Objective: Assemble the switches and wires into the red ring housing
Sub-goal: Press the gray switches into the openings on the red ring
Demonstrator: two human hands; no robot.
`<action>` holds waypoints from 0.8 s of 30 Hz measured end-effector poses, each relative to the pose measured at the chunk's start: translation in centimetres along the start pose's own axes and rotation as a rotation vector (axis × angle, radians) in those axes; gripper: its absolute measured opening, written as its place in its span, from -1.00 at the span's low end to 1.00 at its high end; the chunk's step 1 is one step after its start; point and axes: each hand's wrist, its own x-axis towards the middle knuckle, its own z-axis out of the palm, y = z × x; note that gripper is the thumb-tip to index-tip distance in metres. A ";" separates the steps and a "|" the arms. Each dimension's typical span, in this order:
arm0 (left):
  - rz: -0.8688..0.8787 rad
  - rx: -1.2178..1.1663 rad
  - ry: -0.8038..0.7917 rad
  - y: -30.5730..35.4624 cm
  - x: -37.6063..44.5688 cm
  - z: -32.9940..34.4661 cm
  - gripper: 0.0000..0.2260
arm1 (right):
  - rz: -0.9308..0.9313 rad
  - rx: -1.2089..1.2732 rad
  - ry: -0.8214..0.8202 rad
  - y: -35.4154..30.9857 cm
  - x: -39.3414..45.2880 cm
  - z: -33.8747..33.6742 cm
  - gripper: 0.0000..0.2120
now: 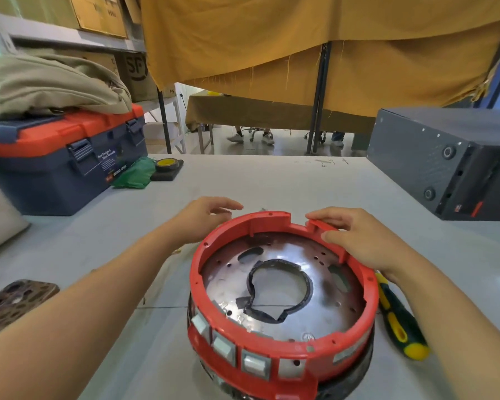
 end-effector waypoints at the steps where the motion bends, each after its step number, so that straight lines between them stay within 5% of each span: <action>1: 0.023 0.044 -0.048 -0.3 0.7 0.2 -0.74 | -0.001 0.010 -0.002 0.0 0.0 -0.1 -0.61; 9: 0.227 0.288 -0.273 0.3 5.3 2.7 -0.59 | 0.006 0.047 -0.003 0.5 0.2 0.1 -0.61; 16: 0.194 0.108 -0.008 -0.6 4.7 3.7 -0.91 | 0.008 -0.044 0.012 0.0 0.0 0.0 -0.64; 21: 0.148 0.006 0.087 -0.6 3.9 2.9 -0.90 | 0.035 -0.068 0.054 -0.3 -0.6 -0.3 -0.78; 24: 0.134 -0.156 0.125 0.2 2.7 1.8 -0.73 | 0.039 -0.088 0.028 -0.7 -1.3 -0.6 -0.82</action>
